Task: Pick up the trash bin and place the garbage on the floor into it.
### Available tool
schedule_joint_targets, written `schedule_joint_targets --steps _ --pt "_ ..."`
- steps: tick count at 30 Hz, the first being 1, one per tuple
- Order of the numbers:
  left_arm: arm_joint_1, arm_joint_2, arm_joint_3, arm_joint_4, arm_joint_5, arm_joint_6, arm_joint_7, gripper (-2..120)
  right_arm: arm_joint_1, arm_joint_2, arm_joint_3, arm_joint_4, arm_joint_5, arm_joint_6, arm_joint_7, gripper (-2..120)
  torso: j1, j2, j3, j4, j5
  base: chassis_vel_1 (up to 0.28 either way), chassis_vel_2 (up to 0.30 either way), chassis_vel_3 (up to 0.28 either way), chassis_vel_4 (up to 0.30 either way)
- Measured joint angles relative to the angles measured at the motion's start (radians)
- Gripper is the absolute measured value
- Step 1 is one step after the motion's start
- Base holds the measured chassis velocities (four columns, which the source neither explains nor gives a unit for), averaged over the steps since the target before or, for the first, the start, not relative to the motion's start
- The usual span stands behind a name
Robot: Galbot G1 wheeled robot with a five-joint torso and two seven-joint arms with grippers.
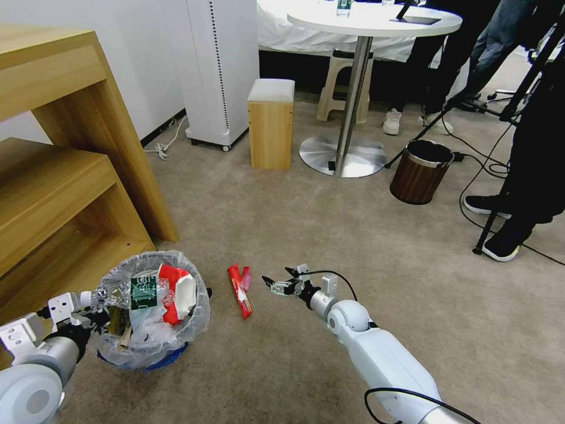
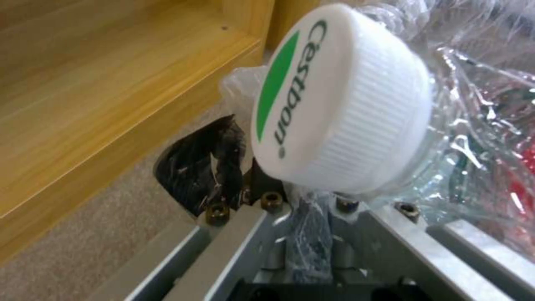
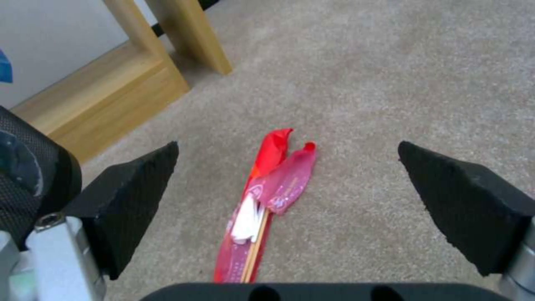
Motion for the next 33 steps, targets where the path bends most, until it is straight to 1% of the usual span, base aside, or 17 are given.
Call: schedule_joint_targets --steps 7,15,21,27,33 --pt "-0.004 0.0 0.004 0.001 0.002 0.0 0.0 1 -0.003 0.0 -0.001 -0.009 0.0 0.009 -0.001 100 0.0 0.0 0.0 0.0 0.0001 -0.107 0.093 0.106 -0.113" --pt "-0.009 0.003 0.0 0.014 0.009 0.001 0.0 1 -0.005 0.001 -0.002 -0.014 -0.001 0.018 -0.004 100 0.0 0.0 0.0 -0.0001 0.0001 -0.213 0.223 0.222 -0.224" --pt "-0.003 -0.01 0.013 0.006 0.029 -0.001 0.006 1 -0.004 0.006 -0.006 -0.028 -0.005 0.056 -0.003 100 0.0 0.0 0.0 -0.0001 0.0 -0.174 0.191 0.18 -0.165" --pt "0.001 -0.007 0.003 0.007 0.031 -0.001 0.008 1 -0.01 0.009 -0.008 -0.03 -0.009 0.068 -0.003 100 0.0 0.0 0.0 -0.0001 0.0001 -0.041 0.026 0.023 -0.033" --pt "0.009 0.014 -0.049 0.039 0.009 -0.002 0.003 1 -0.017 0.007 -0.005 -0.022 -0.014 0.07 -0.003 100 0.0 0.0 0.0 0.0002 0.0 0.0 0.0 0.0 0.0"
